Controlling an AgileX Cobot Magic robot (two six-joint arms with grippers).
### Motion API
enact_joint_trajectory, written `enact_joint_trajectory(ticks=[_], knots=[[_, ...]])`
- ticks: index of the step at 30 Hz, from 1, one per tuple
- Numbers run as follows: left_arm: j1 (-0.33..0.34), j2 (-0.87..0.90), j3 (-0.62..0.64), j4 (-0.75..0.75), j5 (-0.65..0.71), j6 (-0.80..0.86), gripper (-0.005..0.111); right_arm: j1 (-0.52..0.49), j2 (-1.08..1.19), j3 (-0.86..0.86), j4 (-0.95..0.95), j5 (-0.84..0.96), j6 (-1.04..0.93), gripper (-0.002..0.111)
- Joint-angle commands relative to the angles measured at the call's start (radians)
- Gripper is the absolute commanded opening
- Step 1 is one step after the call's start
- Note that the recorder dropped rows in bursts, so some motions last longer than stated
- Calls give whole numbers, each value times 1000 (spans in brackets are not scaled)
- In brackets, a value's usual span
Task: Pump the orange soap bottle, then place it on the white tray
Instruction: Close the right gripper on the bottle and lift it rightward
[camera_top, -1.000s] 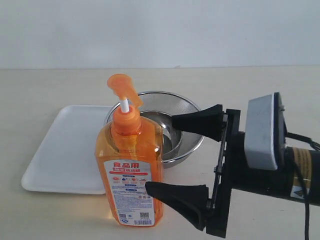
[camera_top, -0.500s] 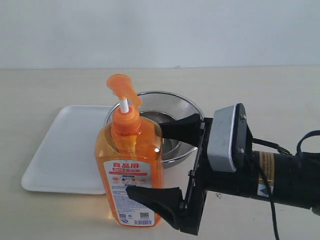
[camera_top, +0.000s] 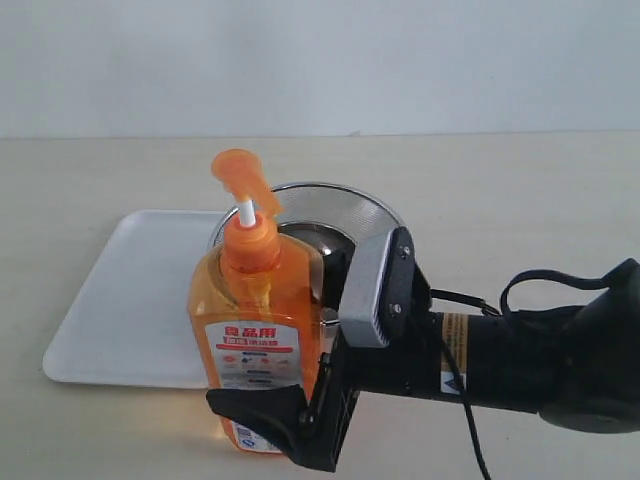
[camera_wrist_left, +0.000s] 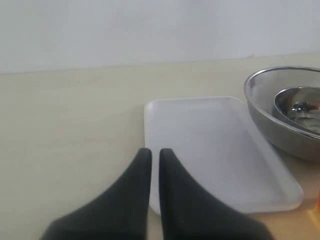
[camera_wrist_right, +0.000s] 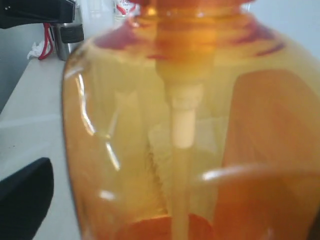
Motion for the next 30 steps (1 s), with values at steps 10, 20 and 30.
enact_joint_trajectory(ticks=[10,20,30], knots=[[3,-3,4,4,-7,4,5,19,70,-52,53,-11,67,52],[3,-3,4,4,-7,4,5,19,62,-52,-4,-11,157,2],[3,-3,4,4,-7,4,5,19,-152,-52,-52,-11,179,0]])
